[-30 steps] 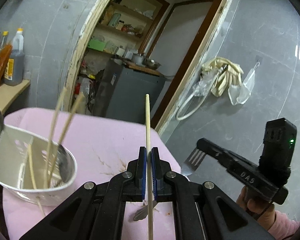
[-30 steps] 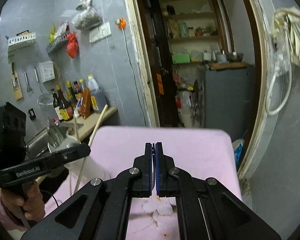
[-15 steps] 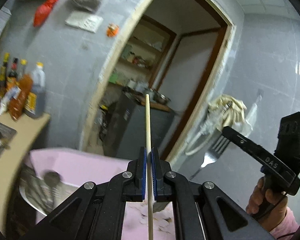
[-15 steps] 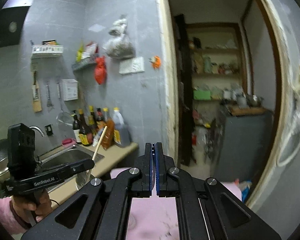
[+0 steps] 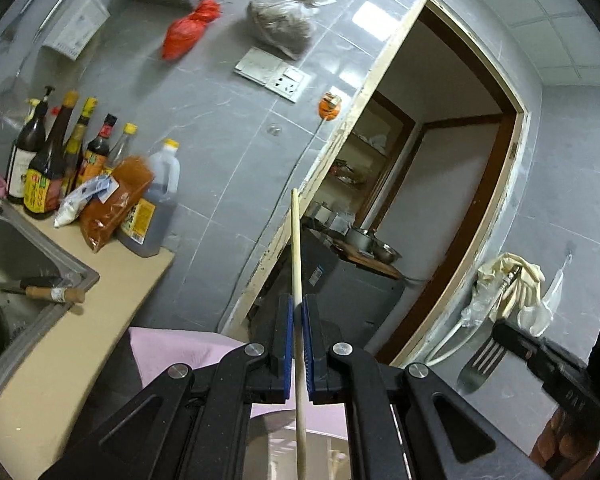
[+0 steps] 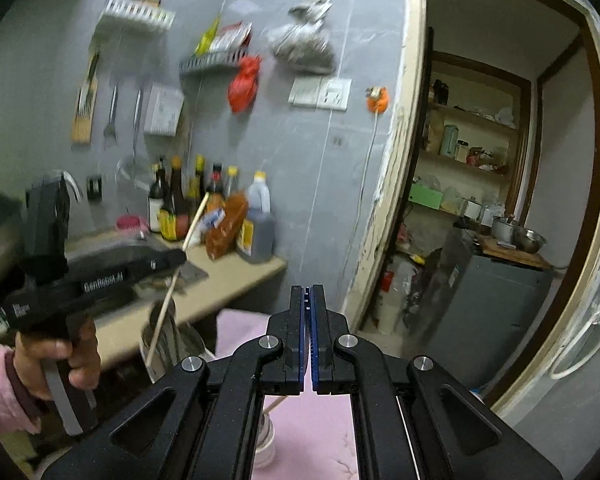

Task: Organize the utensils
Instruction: 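Lift the wooden chopstick and metal fork and carry both over the white holder, then open the left gripper over the holder while the right gripper releases the fork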

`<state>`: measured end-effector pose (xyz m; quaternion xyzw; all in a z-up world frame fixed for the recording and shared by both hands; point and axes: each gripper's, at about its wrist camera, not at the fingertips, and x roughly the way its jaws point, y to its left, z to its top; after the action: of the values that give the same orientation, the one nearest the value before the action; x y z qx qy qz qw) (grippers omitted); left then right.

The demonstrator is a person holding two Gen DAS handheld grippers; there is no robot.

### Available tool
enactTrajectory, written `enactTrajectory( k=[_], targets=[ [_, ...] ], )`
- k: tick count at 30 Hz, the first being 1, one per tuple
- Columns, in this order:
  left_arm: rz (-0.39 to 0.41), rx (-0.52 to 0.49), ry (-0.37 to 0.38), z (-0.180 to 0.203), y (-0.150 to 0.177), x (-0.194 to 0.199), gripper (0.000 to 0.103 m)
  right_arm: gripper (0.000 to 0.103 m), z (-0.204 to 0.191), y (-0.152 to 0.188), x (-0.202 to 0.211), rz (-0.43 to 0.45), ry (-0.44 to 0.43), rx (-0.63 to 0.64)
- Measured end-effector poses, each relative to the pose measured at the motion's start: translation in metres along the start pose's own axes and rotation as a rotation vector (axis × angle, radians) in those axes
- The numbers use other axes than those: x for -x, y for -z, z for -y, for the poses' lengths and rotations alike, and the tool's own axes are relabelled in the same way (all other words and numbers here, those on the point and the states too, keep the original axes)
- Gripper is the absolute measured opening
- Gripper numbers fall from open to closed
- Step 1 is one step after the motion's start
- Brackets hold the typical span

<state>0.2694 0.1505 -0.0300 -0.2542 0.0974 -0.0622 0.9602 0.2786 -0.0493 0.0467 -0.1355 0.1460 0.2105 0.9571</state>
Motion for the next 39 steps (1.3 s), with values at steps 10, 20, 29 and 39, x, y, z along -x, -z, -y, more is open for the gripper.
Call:
enactTrajectory(
  k=[10, 20, 29, 39],
  targets=[
    [0.096, -0.119, -0.040, -0.006, 0.030, -0.005, 0.005, 0.002, -0.031, 0.016, -0.011, 0.046, 0.053, 0.075],
    [0.167, -0.167, -0.045, -0.012, 0.048, 0.013, 0.006, 0.002, -0.041, 0.028, -0.018, 0.023, 0.045, 0.028],
    [0.052, -0.182, -0.028, -0.011, 0.034, 0.024, 0.014, 0.004, -0.025, 0.030, -0.003, 0.032, 0.014, -0.140],
    [-0.107, -0.222, -0.048, 0.033, 0.018, 0.056, 0.050, 0.027, 0.018, 0.042, 0.055, 0.027, 0.072, -0.360]
  ],
)
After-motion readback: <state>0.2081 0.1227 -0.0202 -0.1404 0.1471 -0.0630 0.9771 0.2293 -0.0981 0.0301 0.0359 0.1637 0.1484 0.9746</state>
